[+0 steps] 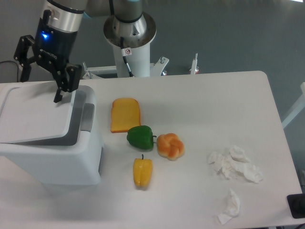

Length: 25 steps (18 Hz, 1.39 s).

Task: Close the trash can

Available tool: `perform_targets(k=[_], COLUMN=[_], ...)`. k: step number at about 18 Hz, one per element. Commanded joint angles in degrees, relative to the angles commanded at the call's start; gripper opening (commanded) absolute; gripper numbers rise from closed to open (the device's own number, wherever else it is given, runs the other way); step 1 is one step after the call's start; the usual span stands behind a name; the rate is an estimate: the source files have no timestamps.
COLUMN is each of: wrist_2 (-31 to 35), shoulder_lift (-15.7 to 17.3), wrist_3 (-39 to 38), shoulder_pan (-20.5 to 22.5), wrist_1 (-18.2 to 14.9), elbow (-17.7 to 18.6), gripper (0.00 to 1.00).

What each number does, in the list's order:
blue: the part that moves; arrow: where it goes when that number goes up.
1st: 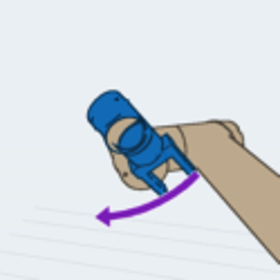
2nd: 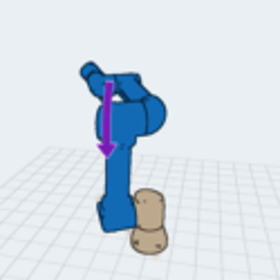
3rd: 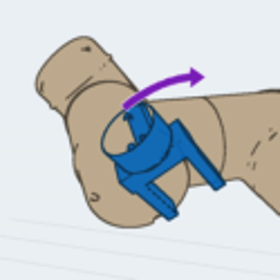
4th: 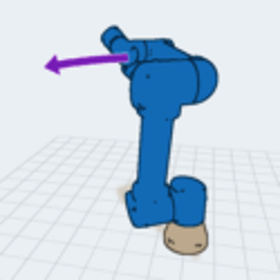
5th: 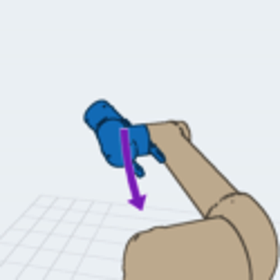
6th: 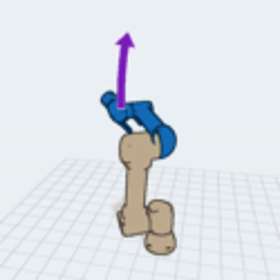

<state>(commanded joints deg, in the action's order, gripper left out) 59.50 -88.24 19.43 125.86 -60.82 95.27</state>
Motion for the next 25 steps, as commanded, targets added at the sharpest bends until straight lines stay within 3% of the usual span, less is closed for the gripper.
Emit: perform_targets(k=[10, 25], wrist_2=[-0.1, -0.4], shoulder_lift=[-0.4, -3.7], wrist_3=[-1.2, -1.2], shoulder_pan=[0.4, 1.0], wrist_1=[0.0, 0.3], elbow=[0.1, -0.7], gripper=[1.0, 1.0])
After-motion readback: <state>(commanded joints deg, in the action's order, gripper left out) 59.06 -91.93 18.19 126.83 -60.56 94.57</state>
